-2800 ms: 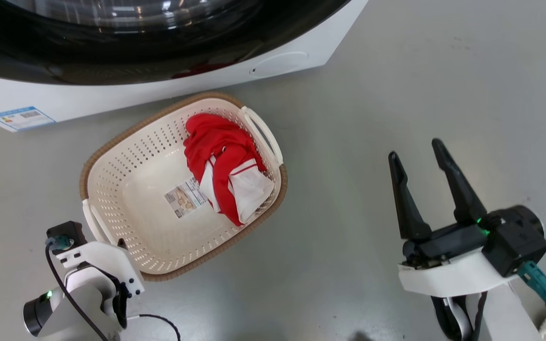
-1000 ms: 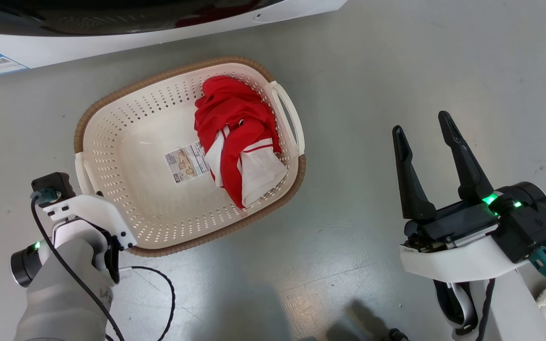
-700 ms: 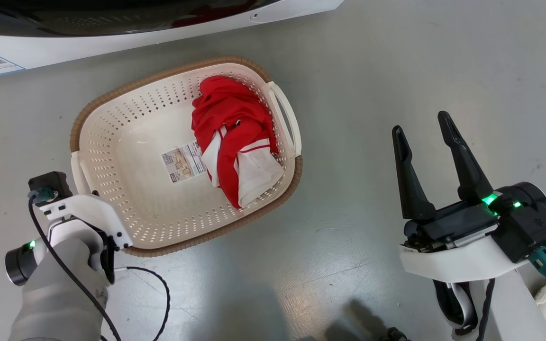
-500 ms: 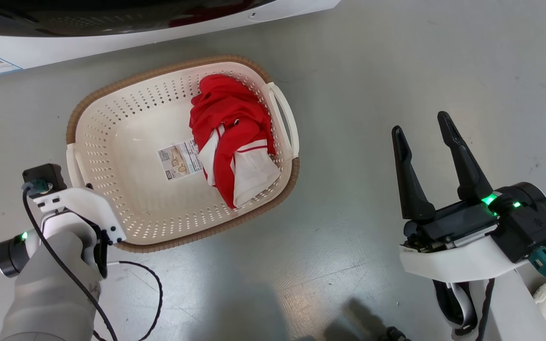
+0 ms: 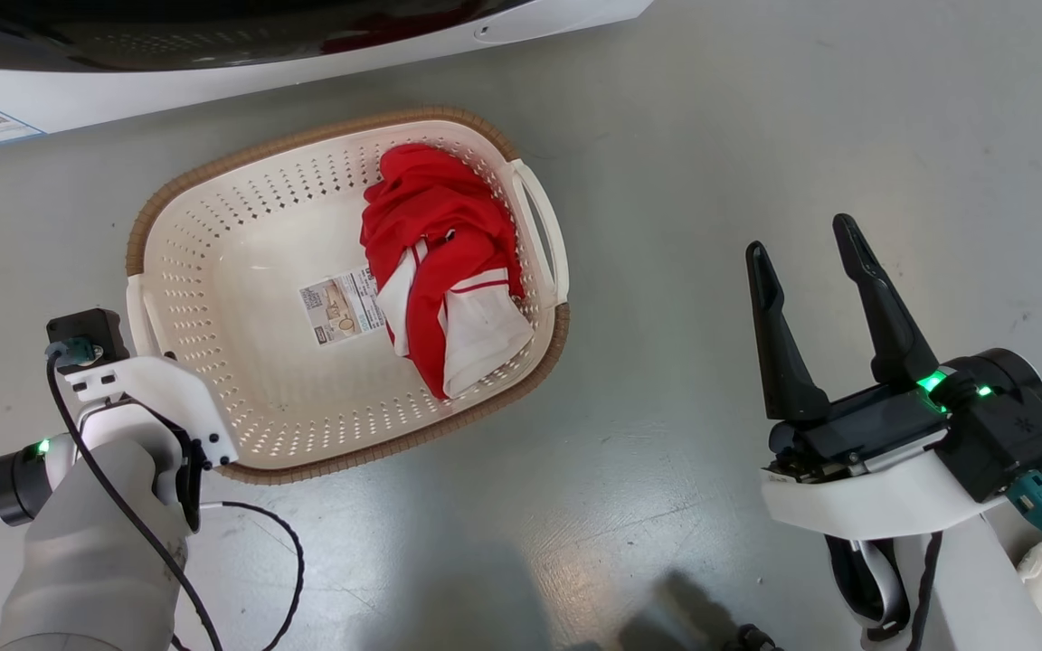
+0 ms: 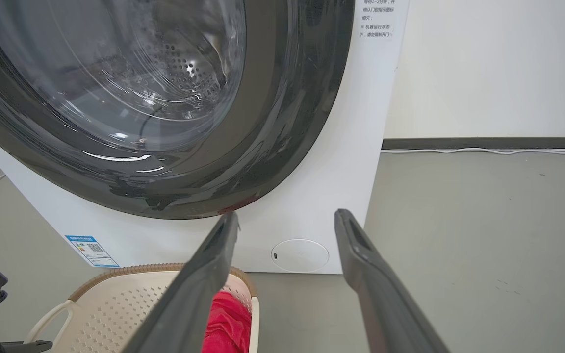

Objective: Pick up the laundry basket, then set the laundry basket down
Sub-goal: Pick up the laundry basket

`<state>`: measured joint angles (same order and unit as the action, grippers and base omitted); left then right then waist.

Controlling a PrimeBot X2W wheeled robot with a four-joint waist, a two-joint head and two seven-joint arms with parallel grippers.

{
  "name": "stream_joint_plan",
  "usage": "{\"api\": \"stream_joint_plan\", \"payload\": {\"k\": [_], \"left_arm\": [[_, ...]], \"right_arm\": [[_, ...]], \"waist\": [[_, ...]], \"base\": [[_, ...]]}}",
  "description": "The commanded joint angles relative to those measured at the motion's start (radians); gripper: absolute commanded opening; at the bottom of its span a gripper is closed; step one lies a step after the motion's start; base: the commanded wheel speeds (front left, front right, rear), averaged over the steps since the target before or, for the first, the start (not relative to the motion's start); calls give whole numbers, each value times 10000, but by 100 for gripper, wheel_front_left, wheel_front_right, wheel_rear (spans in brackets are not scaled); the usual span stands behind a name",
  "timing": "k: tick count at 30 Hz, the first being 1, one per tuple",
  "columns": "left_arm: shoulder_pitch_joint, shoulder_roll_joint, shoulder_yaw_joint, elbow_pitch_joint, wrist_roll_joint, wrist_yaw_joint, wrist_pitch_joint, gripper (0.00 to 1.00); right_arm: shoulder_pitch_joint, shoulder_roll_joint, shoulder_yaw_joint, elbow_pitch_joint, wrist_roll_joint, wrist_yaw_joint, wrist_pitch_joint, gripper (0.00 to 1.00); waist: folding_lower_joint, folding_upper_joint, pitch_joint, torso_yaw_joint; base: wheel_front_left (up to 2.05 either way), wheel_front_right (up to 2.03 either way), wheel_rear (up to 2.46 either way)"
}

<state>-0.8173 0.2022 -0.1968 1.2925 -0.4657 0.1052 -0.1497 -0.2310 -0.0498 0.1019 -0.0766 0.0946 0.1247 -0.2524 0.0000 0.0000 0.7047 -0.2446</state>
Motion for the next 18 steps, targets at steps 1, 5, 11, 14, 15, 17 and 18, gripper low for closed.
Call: {"api": "stream_joint_plan", "payload": {"k": [1, 5, 11, 14, 15, 17, 18], "left_arm": [[121, 325, 101, -27, 112, -23, 13, 0], [111, 362, 59, -25, 104, -31, 7, 0], [-86, 468, 26, -25, 53, -59, -132, 0], [-173, 489, 4, -24, 30, -63, -204, 0], [-194, 493, -4, -24, 22, -63, -213, 0], [-233, 506, -17, -24, 3, -69, -241, 0], [-250, 513, -29, -23, -1, -72, -253, 0]], "right_arm": [[65, -5, 235, -170, 51, 60, -93, 100], [60, -5, 236, -184, 51, 60, -93, 100], [74, -5, 249, -194, 48, 60, -94, 100], [74, -5, 248, -184, 48, 60, -94, 100], [72, -5, 251, -180, 46, 60, -94, 100], [59, -5, 265, -179, 45, 60, -94, 100], [48, -5, 266, -176, 46, 60, -94, 100]], "waist": [[0, 0, 24, -4], [0, 0, 67, -14], [0, 0, 135, -12], [0, 0, 163, -6], [0, 0, 171, -4], [0, 0, 186, -7], [0, 0, 195, -9]], "base": [[0, 0, 0], [0, 0, 0], [0, 0, 0], [0, 0, 0], [0, 0, 0], [0, 0, 0], [0, 0, 0]]}}
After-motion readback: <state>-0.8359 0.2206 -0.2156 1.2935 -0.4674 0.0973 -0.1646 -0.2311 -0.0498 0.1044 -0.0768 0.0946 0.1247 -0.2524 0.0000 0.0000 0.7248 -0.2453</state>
